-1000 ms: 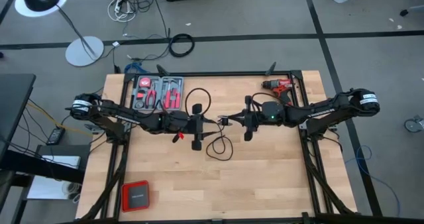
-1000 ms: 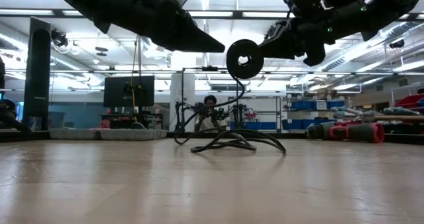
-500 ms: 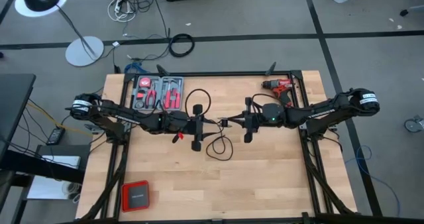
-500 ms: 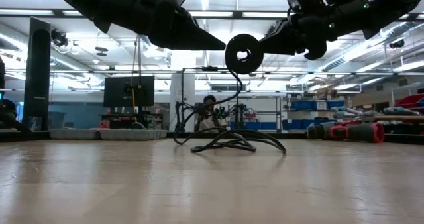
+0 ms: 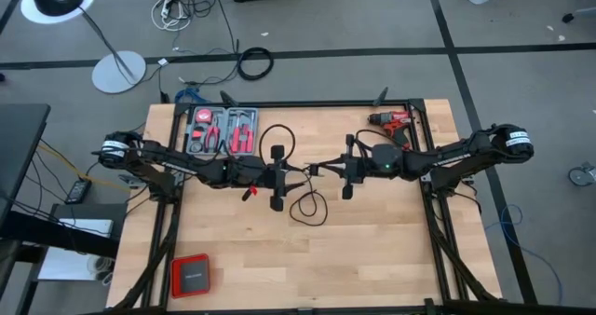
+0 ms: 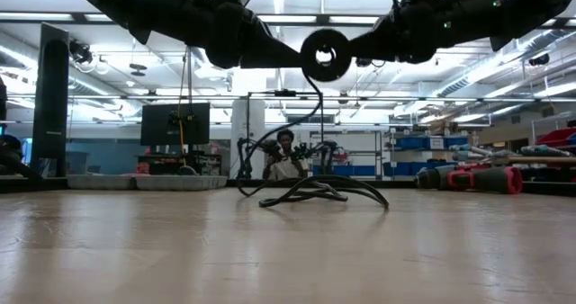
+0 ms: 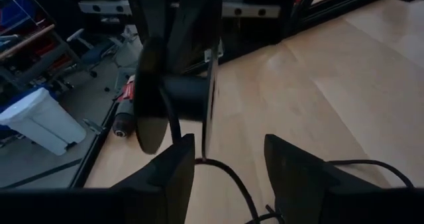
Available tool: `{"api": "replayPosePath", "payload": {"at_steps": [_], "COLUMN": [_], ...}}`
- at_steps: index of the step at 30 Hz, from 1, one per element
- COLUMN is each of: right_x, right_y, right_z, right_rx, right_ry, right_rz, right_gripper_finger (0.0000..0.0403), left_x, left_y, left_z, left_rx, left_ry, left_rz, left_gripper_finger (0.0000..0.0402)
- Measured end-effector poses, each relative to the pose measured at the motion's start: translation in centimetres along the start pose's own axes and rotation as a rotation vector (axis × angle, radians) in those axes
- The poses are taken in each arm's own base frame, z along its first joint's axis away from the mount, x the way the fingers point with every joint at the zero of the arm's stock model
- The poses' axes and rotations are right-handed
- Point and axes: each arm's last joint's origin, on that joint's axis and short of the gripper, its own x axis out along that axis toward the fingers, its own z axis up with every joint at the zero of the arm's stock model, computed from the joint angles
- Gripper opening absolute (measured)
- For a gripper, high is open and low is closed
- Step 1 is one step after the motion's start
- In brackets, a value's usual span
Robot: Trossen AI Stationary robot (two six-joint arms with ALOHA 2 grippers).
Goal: Coil cords
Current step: Coil the black wire on the spool
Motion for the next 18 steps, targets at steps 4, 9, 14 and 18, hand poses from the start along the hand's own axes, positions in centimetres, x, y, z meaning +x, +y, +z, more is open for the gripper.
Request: {"api": "replayPosePath", "payload": {"at_steps": [4, 9, 14, 18], "right_x": [0.0, 1.0, 2.0, 2.0], "right_y": [0.1, 0.8, 1.5, 1.7], "right_z": [0.2, -0.1, -0.9, -0.8], "right_rx": [0.003, 0.005, -0.036, -0.045], "right_ry": [-0.020, -0.070, -0.075, -0.079], "right_rz": [0.011, 0.019, -0.018, -0.015], "right_gripper_finger": [0.0000, 0.0000, 0.0000, 0.0000], "left_x": [0.0, 0.0, 0.1, 0.1], "left_y": [0.1, 0.2, 0.1, 0.2], "left_z": [0.1, 0.2, -0.2, -0.3], "left_rx": [-0.003, -0.007, -0.010, -0.023], "left_ry": [-0.003, -0.018, 0.020, 0.045], "left_rz": [0.024, 0.037, 0.064, 0.096], "left_gripper_finger": [0.0186, 0.0186, 0.0186, 0.0186]}}
